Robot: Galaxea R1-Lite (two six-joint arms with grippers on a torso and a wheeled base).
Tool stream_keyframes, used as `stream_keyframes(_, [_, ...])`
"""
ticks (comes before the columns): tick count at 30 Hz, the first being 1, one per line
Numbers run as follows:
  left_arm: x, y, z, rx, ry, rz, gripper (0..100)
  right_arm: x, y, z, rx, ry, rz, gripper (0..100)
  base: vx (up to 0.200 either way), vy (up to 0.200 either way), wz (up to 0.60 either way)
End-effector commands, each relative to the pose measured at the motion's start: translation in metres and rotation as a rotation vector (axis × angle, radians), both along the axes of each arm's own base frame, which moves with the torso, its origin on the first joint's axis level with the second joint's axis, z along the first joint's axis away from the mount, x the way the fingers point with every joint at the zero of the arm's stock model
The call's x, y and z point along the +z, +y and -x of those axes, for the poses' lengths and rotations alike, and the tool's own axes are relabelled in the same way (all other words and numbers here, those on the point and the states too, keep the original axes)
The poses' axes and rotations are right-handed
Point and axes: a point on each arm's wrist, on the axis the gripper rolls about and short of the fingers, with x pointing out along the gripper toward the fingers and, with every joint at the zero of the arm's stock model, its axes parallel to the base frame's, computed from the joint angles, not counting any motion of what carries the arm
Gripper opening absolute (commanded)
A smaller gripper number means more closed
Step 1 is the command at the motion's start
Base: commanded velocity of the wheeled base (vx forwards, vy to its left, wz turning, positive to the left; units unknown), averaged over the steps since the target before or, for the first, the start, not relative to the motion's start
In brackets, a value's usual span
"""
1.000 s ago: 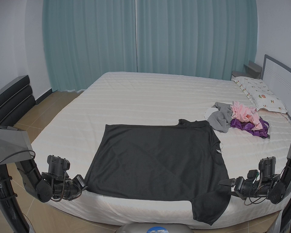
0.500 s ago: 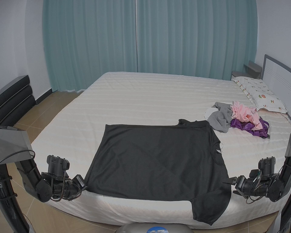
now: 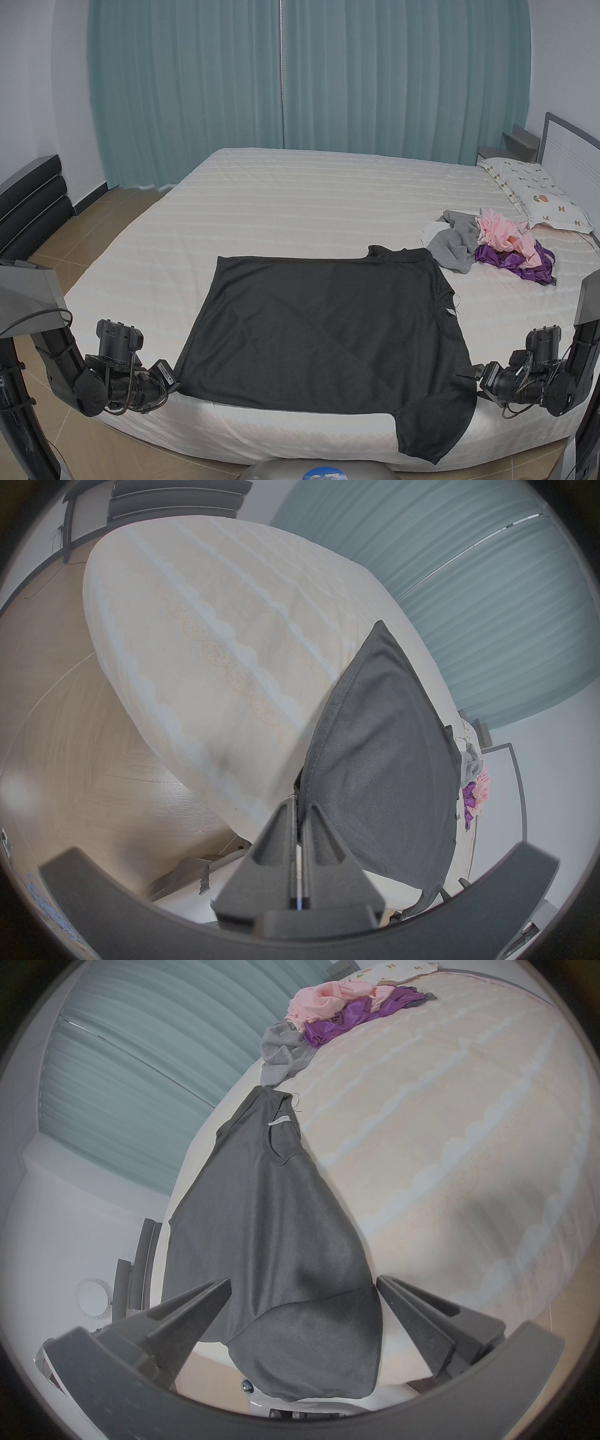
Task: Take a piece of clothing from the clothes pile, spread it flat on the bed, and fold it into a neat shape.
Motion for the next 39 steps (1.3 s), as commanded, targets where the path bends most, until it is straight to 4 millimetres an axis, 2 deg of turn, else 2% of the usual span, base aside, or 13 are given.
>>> stream_keyframes(1, [0.000, 0.000, 0.000, 0.000, 0.001, 0.000, 0, -0.013, -0.002, -0.001, -0.009, 0.040, -0.001, 100, 0.000, 0.000, 0.00])
stream_keyframes(10, [0.000, 0.000, 0.000, 0.000, -0.001, 0.000, 0, -0.021, -0.003, -0.008, -0.016, 0.009, -0.004, 100, 0.000, 0.000, 0.00])
stream_keyframes(11, [0.000, 0.000, 0.000, 0.000, -0.001, 0.000, 0, -0.022, -0.003, -0.009, -0.016, 0.006, -0.004, 0, 0.000, 0.000, 0.00])
stream_keyframes(17, [0.000, 0.000, 0.000, 0.000, -0.001, 0.000, 0, -0.018, -0.007, -0.014, -0.036, -0.043, -0.006, 0, 0.000, 0.000, 0.00])
stream_keyframes(28, [0.000, 0.000, -0.001, 0.000, -0.004, 0.000, 0, -0.007, -0.011, -0.036, -0.046, -0.201, -0.006, 0, 0.000, 0.000, 0.00])
stream_keyframes(39, [0.000, -0.001, -0.002, -0.001, -0.004, 0.000, 0, -0.020, -0.011, -0.046, -0.046, -0.189, -0.007, 0, 0.000, 0.000, 0.00])
